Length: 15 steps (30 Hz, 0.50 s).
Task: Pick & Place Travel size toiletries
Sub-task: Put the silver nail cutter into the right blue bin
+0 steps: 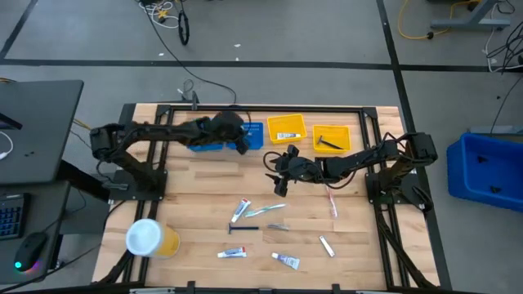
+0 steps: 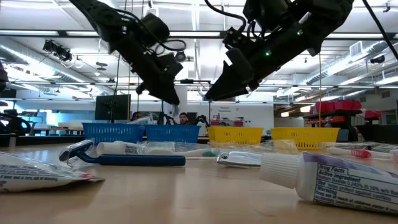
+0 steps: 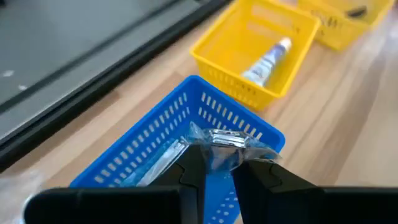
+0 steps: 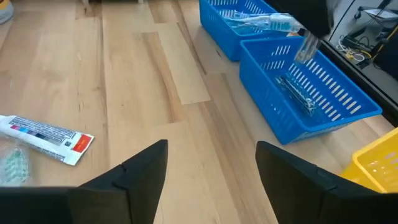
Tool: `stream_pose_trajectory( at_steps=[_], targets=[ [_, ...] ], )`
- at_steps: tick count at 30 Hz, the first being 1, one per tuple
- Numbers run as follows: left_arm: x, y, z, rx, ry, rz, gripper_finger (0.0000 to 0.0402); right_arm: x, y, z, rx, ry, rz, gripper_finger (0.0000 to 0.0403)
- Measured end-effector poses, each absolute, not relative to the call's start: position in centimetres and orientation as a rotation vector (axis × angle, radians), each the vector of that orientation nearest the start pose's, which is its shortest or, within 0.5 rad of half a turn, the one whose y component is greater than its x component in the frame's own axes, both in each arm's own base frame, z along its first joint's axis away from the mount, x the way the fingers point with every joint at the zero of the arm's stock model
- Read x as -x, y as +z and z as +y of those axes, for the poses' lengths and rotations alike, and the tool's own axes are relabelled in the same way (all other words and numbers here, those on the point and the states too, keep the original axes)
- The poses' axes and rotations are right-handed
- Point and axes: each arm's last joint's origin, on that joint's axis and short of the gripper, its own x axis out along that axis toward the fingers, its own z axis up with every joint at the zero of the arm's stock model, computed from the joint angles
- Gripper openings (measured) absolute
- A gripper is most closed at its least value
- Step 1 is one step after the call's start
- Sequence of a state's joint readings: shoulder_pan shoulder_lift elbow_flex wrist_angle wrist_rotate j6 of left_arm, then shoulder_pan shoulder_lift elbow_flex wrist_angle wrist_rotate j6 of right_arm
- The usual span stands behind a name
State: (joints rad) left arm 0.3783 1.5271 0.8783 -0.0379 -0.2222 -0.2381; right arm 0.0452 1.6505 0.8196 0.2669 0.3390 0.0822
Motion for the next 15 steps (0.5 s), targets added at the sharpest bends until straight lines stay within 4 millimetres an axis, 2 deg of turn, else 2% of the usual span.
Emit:
stream_pose_trajectory(
  at_steps=[4, 7, 10, 15],
  targets=[
    [-30.5, 20.3, 14.1, 0.207, 0.634, 0.725, 0.0060, -33.1, 17.6, 0.5, 0.027, -0.310, 0.538, 0.0238],
    [-31.6, 19.1, 15.0, 0.164, 0.615, 0.853, 0.0060, -33.1, 17.5, 0.5, 0.027, -0.310, 0.542, 0.0228],
    [-32.1, 17.8, 15.5, 0.150, 0.612, 0.976, 0.0068, -33.0, 17.4, 0.5, 0.031, -0.309, 0.558, 0.0219],
    [-32.2, 16.5, 15.8, 0.149, 0.642, 1.075, 0.0067, -32.8, 17.1, 0.5, 0.037, -0.309, 0.593, 0.0207]
  ],
)
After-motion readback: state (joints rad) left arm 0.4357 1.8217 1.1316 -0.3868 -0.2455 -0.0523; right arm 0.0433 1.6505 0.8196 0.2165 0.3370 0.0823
